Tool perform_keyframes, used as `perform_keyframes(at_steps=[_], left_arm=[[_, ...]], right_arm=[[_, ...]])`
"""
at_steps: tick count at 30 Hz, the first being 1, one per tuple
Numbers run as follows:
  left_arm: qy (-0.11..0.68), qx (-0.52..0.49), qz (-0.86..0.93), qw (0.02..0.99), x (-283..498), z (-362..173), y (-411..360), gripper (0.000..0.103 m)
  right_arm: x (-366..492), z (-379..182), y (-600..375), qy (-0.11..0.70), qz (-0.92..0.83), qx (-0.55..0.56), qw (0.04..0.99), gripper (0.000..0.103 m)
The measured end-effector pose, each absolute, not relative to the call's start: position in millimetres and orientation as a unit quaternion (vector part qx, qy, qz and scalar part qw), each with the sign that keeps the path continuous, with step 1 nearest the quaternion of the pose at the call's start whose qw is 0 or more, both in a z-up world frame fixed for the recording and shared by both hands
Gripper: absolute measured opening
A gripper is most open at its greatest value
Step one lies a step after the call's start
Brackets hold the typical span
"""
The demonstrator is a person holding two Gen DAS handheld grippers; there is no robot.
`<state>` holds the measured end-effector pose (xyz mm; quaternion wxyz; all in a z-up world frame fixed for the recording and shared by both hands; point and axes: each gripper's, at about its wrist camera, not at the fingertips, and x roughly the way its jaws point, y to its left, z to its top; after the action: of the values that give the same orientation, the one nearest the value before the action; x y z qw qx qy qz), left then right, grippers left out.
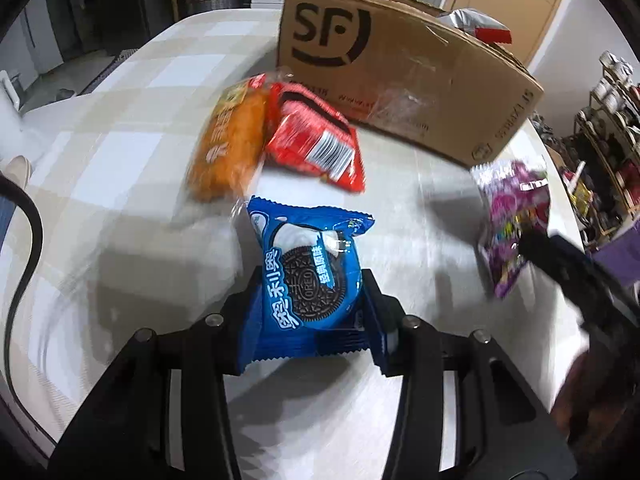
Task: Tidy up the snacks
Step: 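Grasp the blue cookie packet with the left tool while the right tool grasps the purple candy bag, then lift both packets and carry them over the cardboard box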
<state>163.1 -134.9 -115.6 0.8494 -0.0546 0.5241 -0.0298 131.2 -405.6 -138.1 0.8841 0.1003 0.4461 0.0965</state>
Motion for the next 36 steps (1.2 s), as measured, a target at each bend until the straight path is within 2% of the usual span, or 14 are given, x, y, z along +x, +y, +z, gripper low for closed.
perform_keyframes(at_steps=[9, 11, 14, 18, 20, 31, 36], left_arm=[[0.529, -0.076, -0.069, 0.843, 130.8, -112.9, -90.5, 0.041], [0.529, -0.083, -0.076, 0.841, 130.6, -114.0, -84.6, 0.041], [0.53, -0.087, -0.085, 0.839, 127.4, -116.3, -83.4, 0.041], [0.533, -0.101, -0.098, 0.834, 126.5, -116.4, -75.3, 0.041], [0.533, -0.099, -0.103, 0.834, 133.6, -119.9, -73.4, 0.041], [0.517, -0.112, -0.129, 0.839, 126.4, -106.7, -62.0, 0.041], [0.502, -0.114, -0.13, 0.848, 120.0, -97.2, -52.9, 0.041]], right_arm=[[158.2, -159.6, -362.7, 0.502, 0.055, -0.044, 0.862, 0.093], [157.3, -157.9, -362.3, 0.497, 0.057, -0.038, 0.865, 0.081], [155.3, -154.4, -359.8, 0.498, 0.057, -0.039, 0.864, 0.068], [146.0, -153.2, -359.0, 0.492, 0.053, -0.032, 0.869, 0.061], [138.7, -151.0, -358.0, 0.488, 0.054, -0.022, 0.871, 0.054], [85.4, -139.8, -357.3, 0.464, 0.092, 0.085, 0.877, 0.05], [50.6, -123.5, -332.7, 0.438, 0.111, 0.079, 0.889, 0.05]])
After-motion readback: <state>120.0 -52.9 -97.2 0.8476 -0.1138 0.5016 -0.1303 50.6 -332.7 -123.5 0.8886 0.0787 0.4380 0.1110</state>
